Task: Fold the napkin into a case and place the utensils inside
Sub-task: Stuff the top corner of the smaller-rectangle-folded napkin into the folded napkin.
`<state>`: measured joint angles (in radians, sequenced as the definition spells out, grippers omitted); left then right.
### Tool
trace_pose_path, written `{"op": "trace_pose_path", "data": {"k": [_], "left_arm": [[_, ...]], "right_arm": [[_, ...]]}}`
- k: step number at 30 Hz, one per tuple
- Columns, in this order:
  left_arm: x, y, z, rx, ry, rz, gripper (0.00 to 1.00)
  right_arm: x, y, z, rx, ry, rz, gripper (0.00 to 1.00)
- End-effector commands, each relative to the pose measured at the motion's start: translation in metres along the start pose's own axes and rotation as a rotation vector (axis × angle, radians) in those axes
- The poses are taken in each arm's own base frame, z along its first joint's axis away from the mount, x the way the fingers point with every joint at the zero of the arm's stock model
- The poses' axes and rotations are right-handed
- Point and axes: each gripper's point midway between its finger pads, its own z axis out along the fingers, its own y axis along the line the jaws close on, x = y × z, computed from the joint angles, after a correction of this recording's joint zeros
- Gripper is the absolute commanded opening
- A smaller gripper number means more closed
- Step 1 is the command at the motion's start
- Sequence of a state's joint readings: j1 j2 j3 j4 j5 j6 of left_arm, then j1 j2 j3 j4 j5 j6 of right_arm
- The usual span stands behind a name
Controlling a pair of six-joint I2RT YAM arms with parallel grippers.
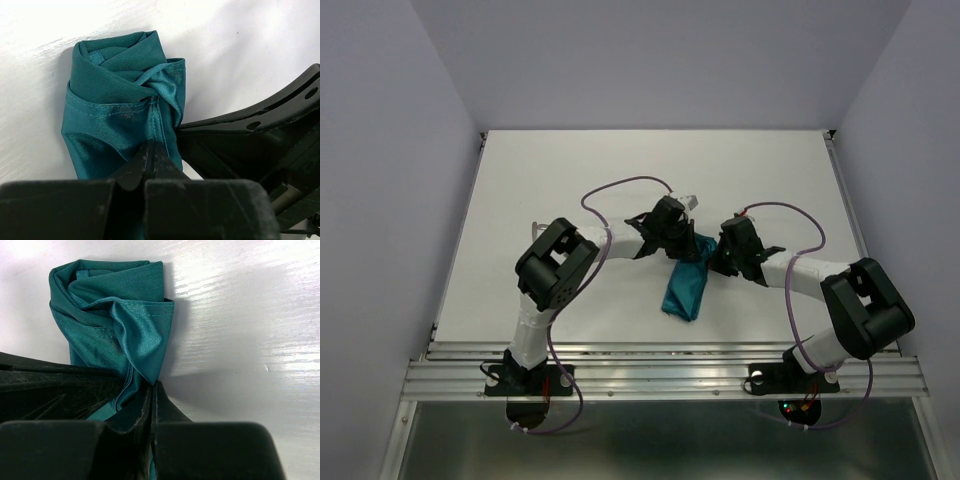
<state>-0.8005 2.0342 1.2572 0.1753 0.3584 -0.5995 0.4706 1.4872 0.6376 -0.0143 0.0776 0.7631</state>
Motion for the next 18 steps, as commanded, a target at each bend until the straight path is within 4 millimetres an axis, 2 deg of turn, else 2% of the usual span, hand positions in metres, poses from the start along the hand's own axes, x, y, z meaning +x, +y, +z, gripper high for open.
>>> {"op": "trace_pose_path", "data": {"k": [1,9,18], "left_arm": [[-0.004,-0.014,0.006,0.045,0.001,0.02,0.0],[-0.009,-0.005,0.025,0.004,0.006,0.003,0.0],[-0.03,-0.003,0.032,-0.038,-0.068,-0.026,0.0]], "right_arm": [[-0.008,0.003,0.003,-0.011,-0.026,-0.016,0.01],[-0.01,0.006,-0.001,-0.028,-0.032,-0.019,0.01],[-0.012,0.007,-0.006,-0.034,-0.039,-0.034,0.01]]}}
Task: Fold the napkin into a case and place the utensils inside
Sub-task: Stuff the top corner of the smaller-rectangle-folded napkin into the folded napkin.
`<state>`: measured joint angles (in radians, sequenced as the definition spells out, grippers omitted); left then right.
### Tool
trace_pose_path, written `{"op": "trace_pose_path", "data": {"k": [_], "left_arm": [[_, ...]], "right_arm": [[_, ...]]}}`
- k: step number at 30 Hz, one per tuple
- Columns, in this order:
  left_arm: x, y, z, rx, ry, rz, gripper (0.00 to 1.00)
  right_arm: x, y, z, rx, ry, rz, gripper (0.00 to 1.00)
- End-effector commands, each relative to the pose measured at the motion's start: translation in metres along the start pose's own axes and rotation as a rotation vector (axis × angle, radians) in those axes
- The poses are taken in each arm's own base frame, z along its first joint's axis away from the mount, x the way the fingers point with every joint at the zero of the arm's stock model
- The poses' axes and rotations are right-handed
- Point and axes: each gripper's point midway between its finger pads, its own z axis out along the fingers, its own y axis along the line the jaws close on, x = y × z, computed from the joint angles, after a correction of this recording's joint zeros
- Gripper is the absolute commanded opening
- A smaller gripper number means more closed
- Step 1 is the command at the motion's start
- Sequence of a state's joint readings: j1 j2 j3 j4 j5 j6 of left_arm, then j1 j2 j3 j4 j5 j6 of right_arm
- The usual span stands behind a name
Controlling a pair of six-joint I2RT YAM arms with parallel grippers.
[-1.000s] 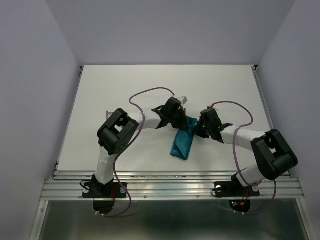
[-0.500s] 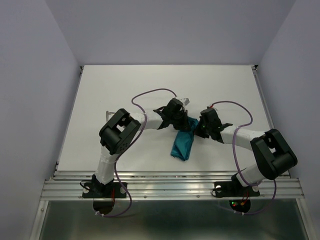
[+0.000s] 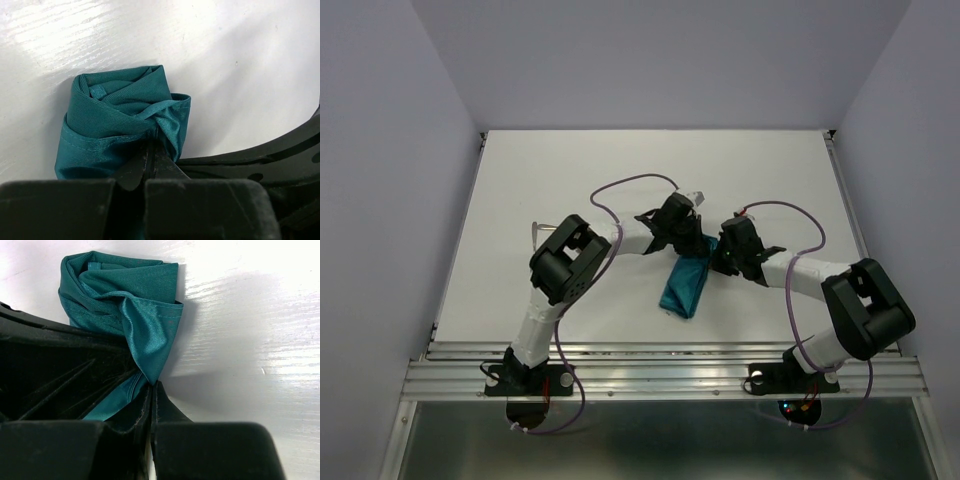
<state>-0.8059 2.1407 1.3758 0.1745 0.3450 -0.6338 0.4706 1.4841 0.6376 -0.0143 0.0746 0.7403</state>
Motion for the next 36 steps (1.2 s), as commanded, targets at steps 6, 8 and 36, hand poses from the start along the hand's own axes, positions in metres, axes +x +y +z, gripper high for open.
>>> {"op": "trace_pose_path", "data": {"k": [6,8,36], "left_arm": [[-0.015,0.004,0.011,-0.054,-0.048,0.003,0.0],[-0.01,0.004,0.005,-0.055,-0.038,0.007,0.0],[0.003,-0.021,-0.043,-0.029,0.006,0.084,0.0]], "right_arm": [[-0.01,0.004,-0.006,-0.025,-0.037,-0.012,0.01],[-0.01,0.004,-0.005,-0.023,-0.039,-0.015,0.01],[-0.026,0.004,-0.023,-0.004,-0.078,-0.026,0.04]]}}
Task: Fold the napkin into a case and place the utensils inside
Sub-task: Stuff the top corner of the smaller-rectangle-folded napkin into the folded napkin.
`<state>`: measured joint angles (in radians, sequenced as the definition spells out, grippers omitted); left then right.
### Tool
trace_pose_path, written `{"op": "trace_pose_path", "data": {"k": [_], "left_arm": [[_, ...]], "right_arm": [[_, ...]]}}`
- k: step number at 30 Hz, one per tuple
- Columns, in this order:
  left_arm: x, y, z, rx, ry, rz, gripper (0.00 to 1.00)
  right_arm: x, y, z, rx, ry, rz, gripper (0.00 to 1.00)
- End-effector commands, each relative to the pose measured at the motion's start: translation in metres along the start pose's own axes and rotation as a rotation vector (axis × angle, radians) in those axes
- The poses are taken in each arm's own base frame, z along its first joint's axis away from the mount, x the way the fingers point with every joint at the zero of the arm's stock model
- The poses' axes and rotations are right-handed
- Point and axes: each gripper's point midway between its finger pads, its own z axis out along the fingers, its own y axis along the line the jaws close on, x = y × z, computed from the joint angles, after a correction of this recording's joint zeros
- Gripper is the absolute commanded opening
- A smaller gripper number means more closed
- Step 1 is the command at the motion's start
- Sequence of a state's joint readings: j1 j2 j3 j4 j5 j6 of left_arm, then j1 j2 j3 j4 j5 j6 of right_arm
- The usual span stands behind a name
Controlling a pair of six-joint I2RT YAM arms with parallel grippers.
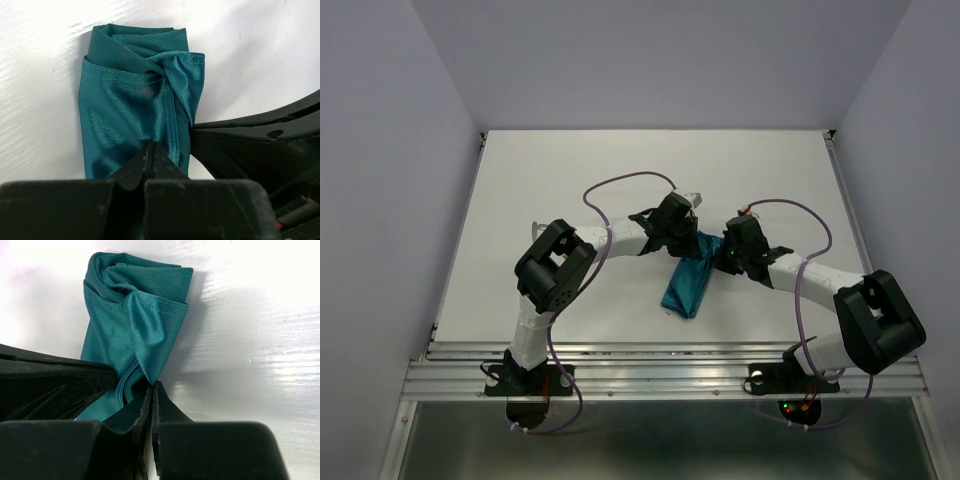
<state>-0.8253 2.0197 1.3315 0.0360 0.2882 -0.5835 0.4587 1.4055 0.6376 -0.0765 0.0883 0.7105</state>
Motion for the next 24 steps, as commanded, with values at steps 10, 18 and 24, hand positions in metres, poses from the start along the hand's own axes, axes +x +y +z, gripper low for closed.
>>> {"op": "trace_pose_path", "data": {"k": [10,18,24], "left_arm": [[-0.008,-0.02,0.015,0.062,0.0,0.038,0.0],[-0.003,-0.02,0.032,0.077,0.024,0.022,0.0],[-0.011,-0.011,0.041,0.032,-0.015,-0.007,0.0]], "right_arm": [[-0.012,0.003,0.001,0.004,-0.029,-0.023,0.02],[-0.008,0.003,0.003,0.001,-0.014,-0.027,0.02],[-0.005,0.001,0.003,-0.001,-0.004,-0.036,0.01]]}}
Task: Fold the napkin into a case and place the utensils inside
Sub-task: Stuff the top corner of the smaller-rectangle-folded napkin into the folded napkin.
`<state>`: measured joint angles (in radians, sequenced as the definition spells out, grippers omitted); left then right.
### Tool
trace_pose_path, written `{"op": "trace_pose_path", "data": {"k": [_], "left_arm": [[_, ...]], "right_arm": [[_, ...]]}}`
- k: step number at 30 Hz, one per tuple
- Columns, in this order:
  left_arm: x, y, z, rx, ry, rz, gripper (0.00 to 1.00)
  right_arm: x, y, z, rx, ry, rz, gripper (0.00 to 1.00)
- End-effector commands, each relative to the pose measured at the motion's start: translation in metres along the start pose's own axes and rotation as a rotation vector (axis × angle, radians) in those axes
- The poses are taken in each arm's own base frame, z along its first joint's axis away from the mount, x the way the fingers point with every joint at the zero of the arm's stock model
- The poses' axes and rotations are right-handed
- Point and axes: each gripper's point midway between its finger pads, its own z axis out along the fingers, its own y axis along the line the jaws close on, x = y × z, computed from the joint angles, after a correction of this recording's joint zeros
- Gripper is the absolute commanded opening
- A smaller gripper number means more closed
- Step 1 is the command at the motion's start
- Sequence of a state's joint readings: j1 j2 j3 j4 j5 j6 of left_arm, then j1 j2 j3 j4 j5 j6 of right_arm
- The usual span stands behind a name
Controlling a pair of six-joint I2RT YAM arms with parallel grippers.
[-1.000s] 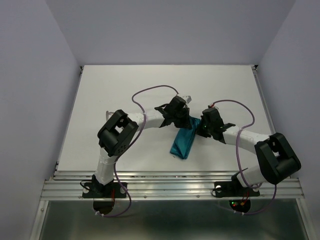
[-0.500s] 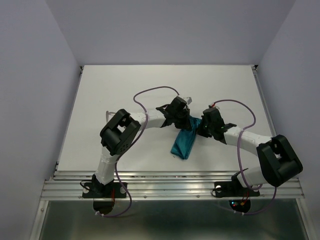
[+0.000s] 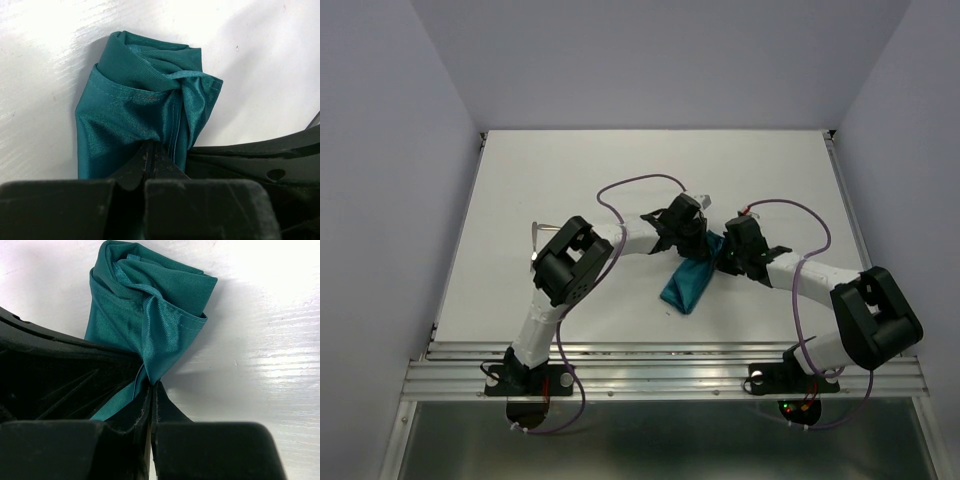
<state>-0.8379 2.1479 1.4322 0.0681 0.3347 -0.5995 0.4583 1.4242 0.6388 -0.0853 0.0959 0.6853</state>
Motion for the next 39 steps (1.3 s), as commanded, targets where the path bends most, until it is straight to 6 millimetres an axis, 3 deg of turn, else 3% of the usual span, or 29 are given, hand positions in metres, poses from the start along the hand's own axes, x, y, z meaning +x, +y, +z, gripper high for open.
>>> {"op": "trace_pose_path", "data": {"k": [1,5,10,18,26,32,39], "left_arm": [[-0.015,-0.003,0.008,-0.02,-0.056,-0.003,0.0],[-0.018,0.0,0.012,-0.029,-0.074,-0.02,0.0],[-0.014,-0.004,0.009,-0.012,-0.067,-0.008,0.0],[-0.022,-0.023,-0.013,0.026,-0.096,0.016,0.0],[-0.032,-0.041,-0.044,0.039,-0.128,0.053,0.0],[-0.033,-0.048,-0.066,0.034,-0.145,0.074,0.0],[-0.031,-0.041,-0.087,-0.019,-0.178,0.055,0.0]], "right_arm": [[-0.009,0.007,-0.001,-0.022,-0.02,-0.009,0.01],[-0.012,0.003,-0.007,-0.008,-0.04,-0.008,0.03],[-0.029,-0.007,-0.023,0.02,-0.095,-0.002,0.3],[-0.039,-0.009,-0.044,0.0,-0.124,0.044,0.41],[-0.028,0.004,-0.036,-0.077,-0.044,0.12,0.57],[-0.013,0.009,-0.026,-0.115,0.01,0.154,0.57],[0.007,0.005,-0.01,-0.13,0.061,0.182,0.48]]}}
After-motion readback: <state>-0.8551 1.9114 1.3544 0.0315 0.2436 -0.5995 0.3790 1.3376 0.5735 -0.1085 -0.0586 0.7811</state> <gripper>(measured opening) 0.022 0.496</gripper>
